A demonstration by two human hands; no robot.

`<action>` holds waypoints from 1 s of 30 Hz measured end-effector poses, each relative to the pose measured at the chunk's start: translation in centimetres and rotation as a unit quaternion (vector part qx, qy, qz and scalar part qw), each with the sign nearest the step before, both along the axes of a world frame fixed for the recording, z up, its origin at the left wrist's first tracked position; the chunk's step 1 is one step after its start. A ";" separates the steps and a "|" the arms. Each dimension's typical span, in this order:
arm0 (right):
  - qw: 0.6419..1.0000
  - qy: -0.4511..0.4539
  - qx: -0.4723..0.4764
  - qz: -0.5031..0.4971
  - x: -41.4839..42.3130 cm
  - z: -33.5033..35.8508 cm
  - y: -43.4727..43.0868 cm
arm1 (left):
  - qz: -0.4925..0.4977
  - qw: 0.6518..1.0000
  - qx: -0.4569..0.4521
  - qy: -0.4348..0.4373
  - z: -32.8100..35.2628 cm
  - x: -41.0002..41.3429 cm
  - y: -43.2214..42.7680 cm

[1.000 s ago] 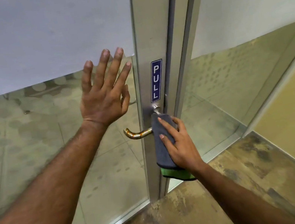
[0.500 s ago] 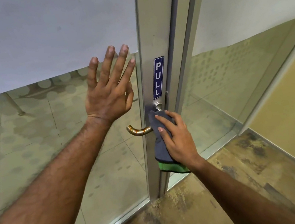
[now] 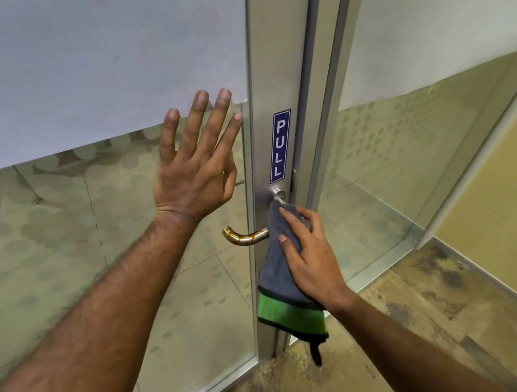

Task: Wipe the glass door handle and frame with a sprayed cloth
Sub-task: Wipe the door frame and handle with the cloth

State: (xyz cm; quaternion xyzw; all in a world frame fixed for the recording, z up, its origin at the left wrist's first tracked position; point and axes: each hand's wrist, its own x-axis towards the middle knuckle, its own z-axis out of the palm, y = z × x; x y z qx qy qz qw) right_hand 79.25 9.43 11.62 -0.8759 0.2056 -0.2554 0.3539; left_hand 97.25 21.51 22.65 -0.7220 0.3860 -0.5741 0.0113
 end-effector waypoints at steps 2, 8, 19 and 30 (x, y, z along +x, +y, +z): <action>0.999 -0.014 0.049 0.011 -0.4 0.4 -0.9 | 0.001 1.000 -0.001 -0.005 -0.1 0.1 -0.1; 0.991 -0.067 0.116 -0.004 -1.9 3.5 -4.2 | 0.004 1.000 0.000 -0.003 0.2 0.1 -0.5; 0.972 0.054 -0.203 0.107 2.3 1.7 0.3 | -0.014 1.000 -0.003 0.014 0.4 0.0 -0.1; 0.988 -0.035 -0.102 0.107 2.1 0.0 -3.9 | -0.008 1.000 -0.006 0.013 0.6 -0.1 -0.2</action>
